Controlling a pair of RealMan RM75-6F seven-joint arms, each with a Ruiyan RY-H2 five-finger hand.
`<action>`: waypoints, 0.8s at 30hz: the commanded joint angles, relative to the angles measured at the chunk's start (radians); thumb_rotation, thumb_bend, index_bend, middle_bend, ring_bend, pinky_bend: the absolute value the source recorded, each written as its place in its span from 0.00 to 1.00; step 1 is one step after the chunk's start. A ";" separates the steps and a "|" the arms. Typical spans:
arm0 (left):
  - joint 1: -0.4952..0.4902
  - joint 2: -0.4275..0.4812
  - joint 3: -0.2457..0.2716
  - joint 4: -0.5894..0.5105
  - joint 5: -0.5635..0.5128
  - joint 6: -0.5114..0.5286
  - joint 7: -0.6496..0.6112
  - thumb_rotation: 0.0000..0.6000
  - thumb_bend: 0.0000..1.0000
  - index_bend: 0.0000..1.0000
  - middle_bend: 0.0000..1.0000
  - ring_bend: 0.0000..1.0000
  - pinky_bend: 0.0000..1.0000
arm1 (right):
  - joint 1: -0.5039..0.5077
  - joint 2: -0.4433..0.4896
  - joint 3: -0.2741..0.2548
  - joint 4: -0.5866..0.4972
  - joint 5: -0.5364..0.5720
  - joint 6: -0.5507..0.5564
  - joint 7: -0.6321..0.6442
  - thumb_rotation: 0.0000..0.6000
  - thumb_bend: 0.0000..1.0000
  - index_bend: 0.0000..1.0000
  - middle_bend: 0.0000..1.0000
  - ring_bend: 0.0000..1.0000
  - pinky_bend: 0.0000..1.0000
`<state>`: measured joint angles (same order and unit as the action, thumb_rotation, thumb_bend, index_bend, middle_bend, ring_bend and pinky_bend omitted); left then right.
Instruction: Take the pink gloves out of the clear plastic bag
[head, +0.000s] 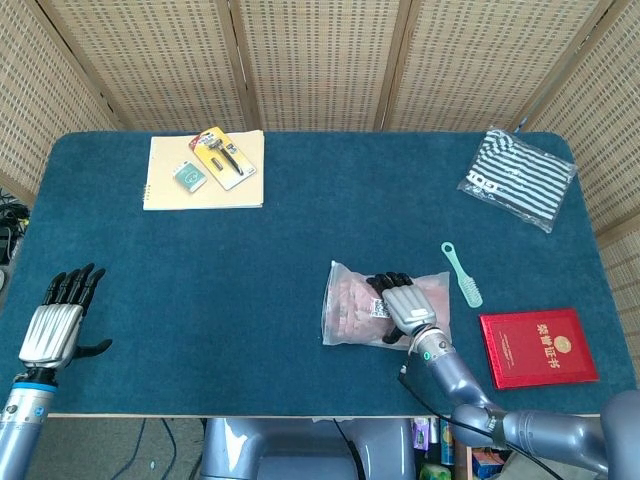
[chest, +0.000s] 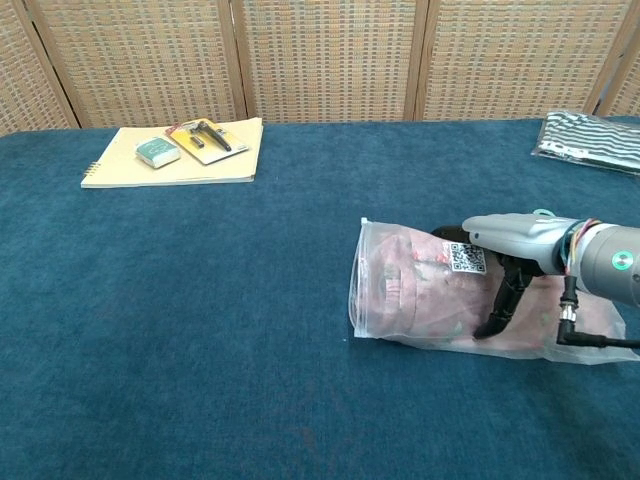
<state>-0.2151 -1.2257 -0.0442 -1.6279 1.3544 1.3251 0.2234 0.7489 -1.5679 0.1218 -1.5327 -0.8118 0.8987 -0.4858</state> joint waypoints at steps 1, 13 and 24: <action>-0.001 -0.002 -0.001 0.003 -0.003 -0.002 0.000 1.00 0.05 0.00 0.00 0.00 0.00 | -0.034 -0.058 -0.005 0.078 -0.108 0.037 0.103 1.00 0.33 0.57 0.54 0.45 0.57; -0.071 0.002 -0.006 0.047 0.031 -0.127 -0.132 1.00 0.05 0.00 0.00 0.00 0.00 | -0.055 -0.089 -0.007 0.184 -0.524 0.130 0.499 1.00 0.95 0.66 0.66 0.57 0.67; -0.307 0.056 -0.123 0.057 0.060 -0.380 -0.395 1.00 0.05 0.16 0.00 0.00 0.00 | 0.105 -0.179 0.090 0.358 -0.703 0.173 0.534 1.00 0.95 0.66 0.66 0.57 0.67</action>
<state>-0.4948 -1.1785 -0.1487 -1.5748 1.4098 0.9733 -0.1477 0.8458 -1.7401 0.2065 -1.1811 -1.5094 1.0688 0.0545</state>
